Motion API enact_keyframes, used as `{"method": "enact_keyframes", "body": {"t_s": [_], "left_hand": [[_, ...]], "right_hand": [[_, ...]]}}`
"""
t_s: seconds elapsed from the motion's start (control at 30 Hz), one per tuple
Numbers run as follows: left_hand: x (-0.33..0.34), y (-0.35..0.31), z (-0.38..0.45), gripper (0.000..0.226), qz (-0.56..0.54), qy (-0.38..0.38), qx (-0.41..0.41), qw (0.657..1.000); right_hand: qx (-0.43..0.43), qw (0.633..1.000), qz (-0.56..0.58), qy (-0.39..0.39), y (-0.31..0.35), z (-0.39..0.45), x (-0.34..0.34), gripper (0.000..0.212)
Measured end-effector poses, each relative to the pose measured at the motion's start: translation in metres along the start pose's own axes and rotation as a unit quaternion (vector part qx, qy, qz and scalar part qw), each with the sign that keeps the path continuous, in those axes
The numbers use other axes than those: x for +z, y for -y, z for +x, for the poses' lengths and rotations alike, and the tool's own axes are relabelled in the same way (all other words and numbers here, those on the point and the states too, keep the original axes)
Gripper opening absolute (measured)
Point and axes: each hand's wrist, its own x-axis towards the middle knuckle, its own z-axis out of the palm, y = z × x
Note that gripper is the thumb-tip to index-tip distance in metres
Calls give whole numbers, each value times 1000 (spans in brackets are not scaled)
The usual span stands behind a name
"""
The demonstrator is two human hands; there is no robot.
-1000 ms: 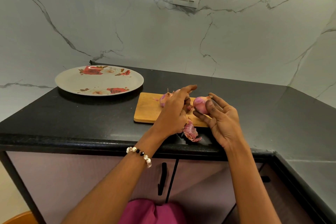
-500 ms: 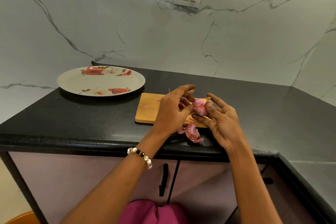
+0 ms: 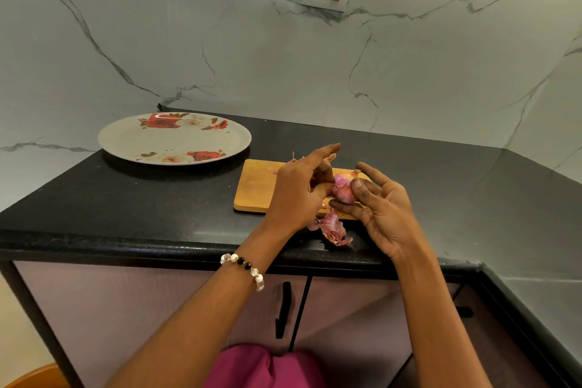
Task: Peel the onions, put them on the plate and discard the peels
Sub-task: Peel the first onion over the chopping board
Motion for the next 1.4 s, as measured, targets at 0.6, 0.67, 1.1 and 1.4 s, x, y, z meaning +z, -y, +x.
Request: {"method": "enact_keyframes", "body": {"t_s": [0.6, 0.67, 1.1, 1.4], "left_hand": [[4, 2, -1, 72, -5, 83, -25, 996], [4, 2, -1, 70, -20, 88, -30, 995], [2, 2, 0, 43, -12, -12, -7, 1000], [-1, -2, 0, 56, -29, -1, 26, 999]], "right_hand": [[-5, 999, 36, -16, 0, 1, -2, 69], [-10, 998, 60, -35, 0, 2, -2, 66], [13, 995, 96, -32, 0, 4, -5, 45], [9, 999, 51, -9, 1, 2, -1, 63]]}}
